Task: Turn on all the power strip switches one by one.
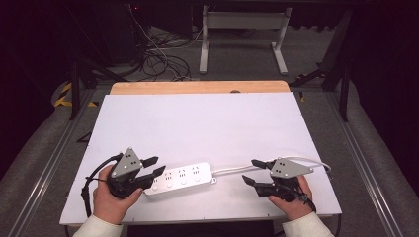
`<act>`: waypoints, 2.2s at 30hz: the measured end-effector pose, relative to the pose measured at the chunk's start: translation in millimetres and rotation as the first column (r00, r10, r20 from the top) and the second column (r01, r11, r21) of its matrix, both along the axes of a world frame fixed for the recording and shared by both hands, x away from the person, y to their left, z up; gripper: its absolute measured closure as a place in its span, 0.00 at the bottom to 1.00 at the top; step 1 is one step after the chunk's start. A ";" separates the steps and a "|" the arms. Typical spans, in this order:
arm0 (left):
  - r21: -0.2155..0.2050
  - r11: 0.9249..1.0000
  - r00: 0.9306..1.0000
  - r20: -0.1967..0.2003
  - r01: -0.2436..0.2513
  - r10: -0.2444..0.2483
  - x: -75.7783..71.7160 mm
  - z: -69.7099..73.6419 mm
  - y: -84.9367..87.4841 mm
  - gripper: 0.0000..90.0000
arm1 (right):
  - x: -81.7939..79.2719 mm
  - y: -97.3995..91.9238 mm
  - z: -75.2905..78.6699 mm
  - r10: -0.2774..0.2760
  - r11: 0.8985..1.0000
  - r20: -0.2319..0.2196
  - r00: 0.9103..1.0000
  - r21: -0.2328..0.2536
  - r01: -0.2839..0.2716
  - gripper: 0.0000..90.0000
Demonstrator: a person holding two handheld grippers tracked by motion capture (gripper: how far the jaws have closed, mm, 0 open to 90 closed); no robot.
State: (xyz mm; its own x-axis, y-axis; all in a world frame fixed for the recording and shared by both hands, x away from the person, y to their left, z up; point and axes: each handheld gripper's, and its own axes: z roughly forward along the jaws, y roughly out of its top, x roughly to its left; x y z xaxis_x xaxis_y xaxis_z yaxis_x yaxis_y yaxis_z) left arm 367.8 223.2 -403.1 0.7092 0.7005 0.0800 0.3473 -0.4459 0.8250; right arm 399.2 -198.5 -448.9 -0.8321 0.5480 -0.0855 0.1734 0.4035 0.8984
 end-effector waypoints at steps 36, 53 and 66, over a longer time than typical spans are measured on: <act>0.178 0.976 0.952 -0.299 0.128 -0.071 13.8 -14.0 -0.2 0.97 | -0.5 2.4 -1.4 0.019 1.000 -0.022 1.000 -0.009 -0.019 0.46; 0.245 0.964 0.931 -0.365 0.106 -0.010 18.5 -28.0 -0.3 1.00 | -0.3 2.8 -1.9 0.021 1.000 -0.024 1.000 -0.011 -0.021 0.46; 0.258 0.958 0.922 -0.388 0.124 -0.015 19.1 -33.4 -3.5 1.00 | -0.1 2.9 -2.1 0.021 1.000 -0.025 0.999 -0.011 -0.022 0.46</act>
State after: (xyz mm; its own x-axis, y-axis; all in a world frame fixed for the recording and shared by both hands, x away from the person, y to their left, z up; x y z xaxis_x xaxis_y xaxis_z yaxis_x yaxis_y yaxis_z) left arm 386.9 219.7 -436.5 0.7699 0.6377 -0.0236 0.5681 -0.6682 0.4804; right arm 399.1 -195.6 -451.1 -0.8457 0.5289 -0.0707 0.1870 0.4179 0.8890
